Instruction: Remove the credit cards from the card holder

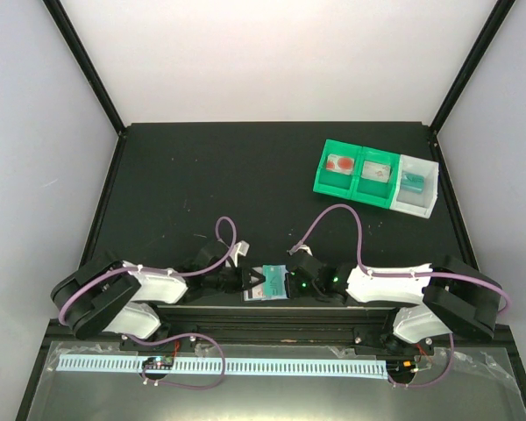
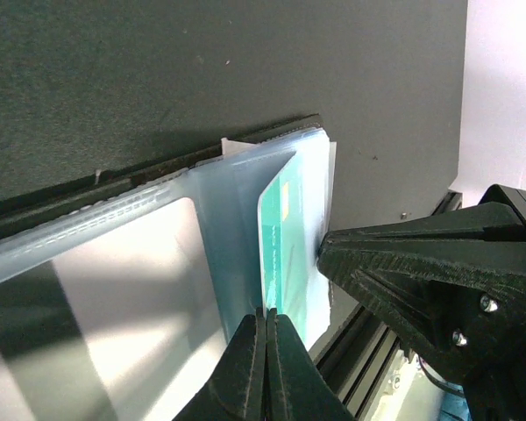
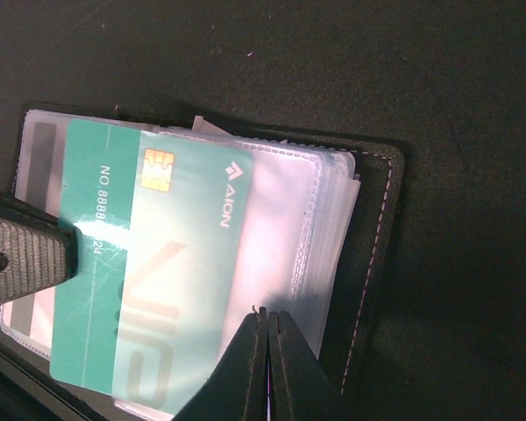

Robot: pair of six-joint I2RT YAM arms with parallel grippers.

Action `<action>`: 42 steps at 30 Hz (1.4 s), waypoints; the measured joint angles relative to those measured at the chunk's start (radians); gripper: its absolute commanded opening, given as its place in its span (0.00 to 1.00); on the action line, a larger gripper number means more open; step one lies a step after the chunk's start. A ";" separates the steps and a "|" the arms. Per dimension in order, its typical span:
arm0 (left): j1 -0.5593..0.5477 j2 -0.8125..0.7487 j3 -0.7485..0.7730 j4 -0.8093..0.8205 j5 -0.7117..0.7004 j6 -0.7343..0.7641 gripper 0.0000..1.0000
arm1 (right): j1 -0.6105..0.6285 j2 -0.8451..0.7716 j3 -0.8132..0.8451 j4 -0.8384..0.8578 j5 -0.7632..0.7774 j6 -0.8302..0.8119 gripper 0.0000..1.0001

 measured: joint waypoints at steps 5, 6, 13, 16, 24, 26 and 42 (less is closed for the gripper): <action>0.005 -0.039 -0.013 -0.018 0.001 -0.001 0.01 | 0.000 0.001 0.000 0.000 0.000 0.004 0.03; 0.005 -0.047 -0.014 -0.024 0.000 -0.001 0.02 | 0.000 0.001 0.000 0.000 0.000 0.004 0.03; 0.011 -0.110 -0.020 -0.084 -0.014 -0.001 0.02 | 0.000 0.002 0.001 -0.001 0.000 0.007 0.03; 0.011 -0.153 -0.023 -0.122 -0.029 -0.001 0.02 | 0.000 0.003 0.003 -0.001 0.000 0.007 0.03; 0.016 -0.306 -0.033 -0.245 -0.110 0.000 0.01 | 0.000 0.009 0.012 -0.006 0.000 0.006 0.05; 0.016 -0.354 -0.035 -0.281 -0.131 0.000 0.02 | 0.000 0.009 0.014 -0.011 0.000 0.005 0.06; 0.023 -0.791 -0.074 -0.428 -0.256 -0.014 0.02 | 0.000 -0.314 -0.006 -0.005 -0.052 0.006 0.55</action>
